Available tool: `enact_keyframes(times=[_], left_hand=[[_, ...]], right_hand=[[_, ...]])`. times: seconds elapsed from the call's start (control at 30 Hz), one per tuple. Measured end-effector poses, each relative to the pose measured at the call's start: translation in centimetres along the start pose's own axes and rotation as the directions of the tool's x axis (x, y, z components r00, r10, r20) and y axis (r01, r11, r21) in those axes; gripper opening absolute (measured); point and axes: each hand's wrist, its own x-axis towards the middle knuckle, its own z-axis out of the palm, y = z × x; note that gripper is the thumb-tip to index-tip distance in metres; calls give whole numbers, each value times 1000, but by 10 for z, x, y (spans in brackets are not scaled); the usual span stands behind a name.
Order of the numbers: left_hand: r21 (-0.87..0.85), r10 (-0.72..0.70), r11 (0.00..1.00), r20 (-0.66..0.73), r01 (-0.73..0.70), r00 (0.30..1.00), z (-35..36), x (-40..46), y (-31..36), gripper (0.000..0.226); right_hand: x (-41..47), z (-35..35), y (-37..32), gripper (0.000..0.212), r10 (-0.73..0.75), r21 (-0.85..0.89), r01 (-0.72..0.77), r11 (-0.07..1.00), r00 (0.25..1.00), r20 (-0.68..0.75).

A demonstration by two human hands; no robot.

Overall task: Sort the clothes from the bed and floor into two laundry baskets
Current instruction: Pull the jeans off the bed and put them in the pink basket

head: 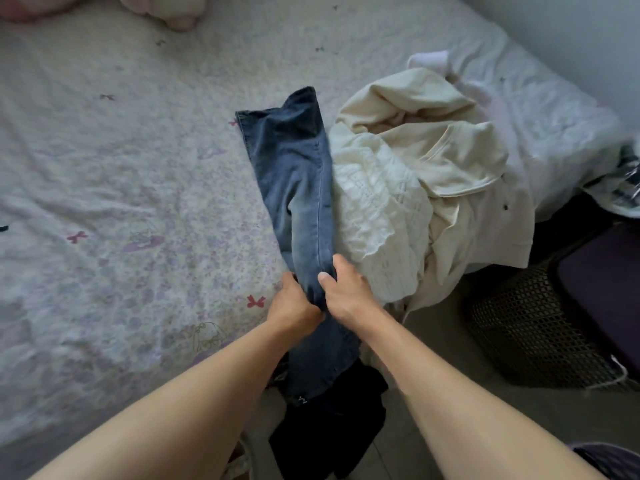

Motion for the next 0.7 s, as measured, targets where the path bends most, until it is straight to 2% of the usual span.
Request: enact_keyframes(times=[0.07, 0.13, 0.17, 0.27, 0.3, 0.4, 0.47, 0.6, 0.7], left_hand=[[-43, 18, 999, -45, -20, 999, -7, -11, 13, 36], [-78, 25, 996, -108, -34, 994, -14, -25, 30, 19], [-93, 42, 994, -144, -56, 989, -17, -32, 38, 19], [-93, 114, 986, -239, -140, 964, -24, -64, 63, 22], [-80, 133, 984, -268, -160, 954, -27, -72, 69, 23], [-72, 115, 986, -364, -151, 924, -38, -99, 89, 13], [-64, 121, 984, -431, -164, 894, -47, -121, 105, 9], [-95, 154, 968, -512, -234, 845, -63, -157, 138, 12], [-87, 176, 959, -567, -271, 805, -73, -186, 161, 4]], right_hand=[[-12, -13, -19, 10, -74, 32, 74, 997, 997, -20], [-23, -27, -37, 22, -130, 60, 134, 989, 990, -53], [-29, -35, -46, 24, -154, 69, 159, 985, 986, -68], [-50, -59, -67, 5, -232, 88, 239, 967, 969, -85], [-55, -65, -70, 5, -254, 86, 261, 961, 963, -89], [-74, -88, -78, 38, -327, 85, 332, 939, 943, -66], [-90, -107, -82, 52, -392, 71, 394, 916, 919, -47], [-110, -134, -86, 57, -456, 48, 458, 888, 889, -46], [-126, -151, -88, 67, -469, 67, 469, 881, 883, -16]])
